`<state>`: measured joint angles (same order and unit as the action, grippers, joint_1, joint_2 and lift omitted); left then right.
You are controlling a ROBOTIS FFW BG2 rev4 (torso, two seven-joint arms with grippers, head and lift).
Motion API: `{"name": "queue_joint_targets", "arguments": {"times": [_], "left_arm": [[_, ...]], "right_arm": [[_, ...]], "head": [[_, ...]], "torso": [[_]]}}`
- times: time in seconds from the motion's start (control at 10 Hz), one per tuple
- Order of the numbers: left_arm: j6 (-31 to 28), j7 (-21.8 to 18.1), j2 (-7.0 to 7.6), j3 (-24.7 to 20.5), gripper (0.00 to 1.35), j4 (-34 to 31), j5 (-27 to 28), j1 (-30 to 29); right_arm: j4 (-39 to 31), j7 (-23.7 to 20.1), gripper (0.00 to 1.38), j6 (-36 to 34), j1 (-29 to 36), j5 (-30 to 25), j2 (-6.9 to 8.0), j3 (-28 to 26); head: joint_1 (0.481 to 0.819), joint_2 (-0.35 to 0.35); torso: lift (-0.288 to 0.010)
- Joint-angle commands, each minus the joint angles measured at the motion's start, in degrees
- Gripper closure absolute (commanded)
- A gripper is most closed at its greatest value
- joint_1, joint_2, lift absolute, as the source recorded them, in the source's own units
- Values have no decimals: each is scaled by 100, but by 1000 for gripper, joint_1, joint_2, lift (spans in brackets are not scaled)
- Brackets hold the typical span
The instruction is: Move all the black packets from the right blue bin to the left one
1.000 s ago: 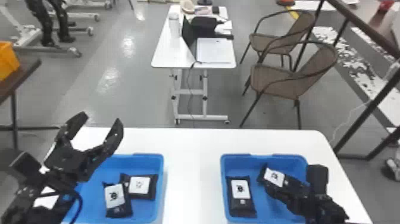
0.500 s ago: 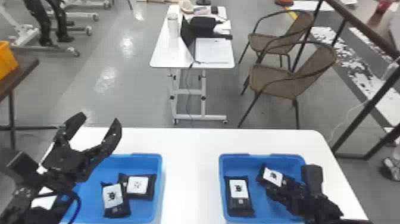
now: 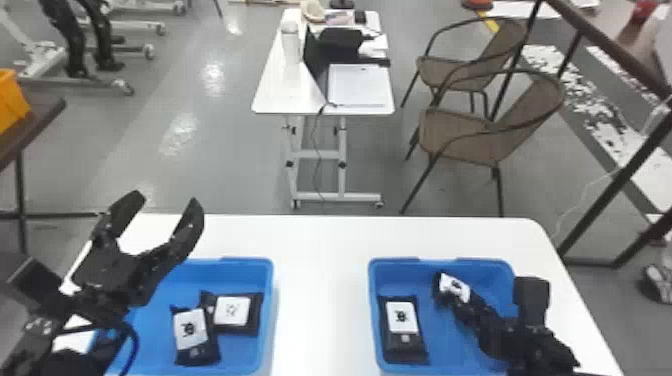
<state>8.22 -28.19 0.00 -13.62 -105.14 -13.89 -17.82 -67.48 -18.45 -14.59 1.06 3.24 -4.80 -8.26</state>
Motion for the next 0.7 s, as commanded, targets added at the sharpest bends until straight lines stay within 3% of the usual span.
{"name": "queue_joint_targets", "arguments": {"times": [0.0,0.3,0.6], "left_arm": [[-39,-2,-15,9,180,2,-70,7],[5,77,-15,88,180,55,-333,77],[-154,217,-15,158,180,11,-825,77]], "right_arm": [[-222,114,1280,9,149,186,66,0],[-978,114,1280,-44,641,546,75,9],[-2665,-27,1280,-325,1300,880,49,237]], "head": [[695,-10],[695,-8],[695,15]], "torso": [[0],[0],[0]]}}
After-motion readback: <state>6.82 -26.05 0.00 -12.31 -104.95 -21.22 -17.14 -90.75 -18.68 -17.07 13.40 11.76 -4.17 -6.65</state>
